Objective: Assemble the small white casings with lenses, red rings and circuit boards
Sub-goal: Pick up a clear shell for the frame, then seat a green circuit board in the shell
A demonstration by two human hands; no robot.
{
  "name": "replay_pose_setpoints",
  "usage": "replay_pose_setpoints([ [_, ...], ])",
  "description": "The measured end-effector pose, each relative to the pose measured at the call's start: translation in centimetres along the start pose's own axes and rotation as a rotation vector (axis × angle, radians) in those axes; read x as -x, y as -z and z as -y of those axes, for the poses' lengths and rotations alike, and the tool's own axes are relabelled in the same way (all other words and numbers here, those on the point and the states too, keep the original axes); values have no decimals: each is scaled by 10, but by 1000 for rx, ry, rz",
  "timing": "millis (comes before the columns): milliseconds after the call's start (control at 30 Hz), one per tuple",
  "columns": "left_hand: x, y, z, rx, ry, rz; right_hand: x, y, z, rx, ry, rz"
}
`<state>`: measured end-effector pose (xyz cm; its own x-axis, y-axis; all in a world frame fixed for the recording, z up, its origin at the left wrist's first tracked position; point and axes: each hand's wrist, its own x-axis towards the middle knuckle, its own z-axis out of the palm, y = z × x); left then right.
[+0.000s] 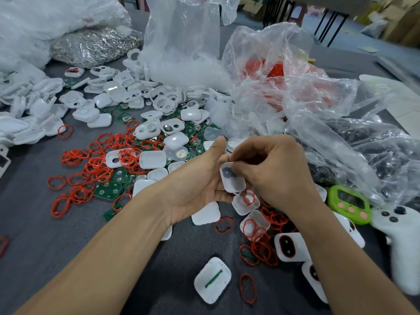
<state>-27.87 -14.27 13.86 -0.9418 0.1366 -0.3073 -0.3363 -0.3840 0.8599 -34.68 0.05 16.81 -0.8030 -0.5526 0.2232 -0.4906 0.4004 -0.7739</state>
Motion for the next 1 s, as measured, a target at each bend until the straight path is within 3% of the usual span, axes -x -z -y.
replay_pose_setpoints([
  [167, -1, 0, 1, 8, -20, -32, 1, -5, 1, 120, 3, -102],
  [367, 0, 5, 1, -23, -58, -52, 6, 6, -11, -34, -170, -290],
  [633, -2, 5, 2, -167, -109, -196, 4, 16, -21, 67, -241, -349],
  [833, 0, 4, 4, -210, -133, -278, -40, 22, -22, 431, -235, -106],
  [1000, 1, 4, -1, -178, -179, -333, -60, 11, -21, 513, -173, 89],
])
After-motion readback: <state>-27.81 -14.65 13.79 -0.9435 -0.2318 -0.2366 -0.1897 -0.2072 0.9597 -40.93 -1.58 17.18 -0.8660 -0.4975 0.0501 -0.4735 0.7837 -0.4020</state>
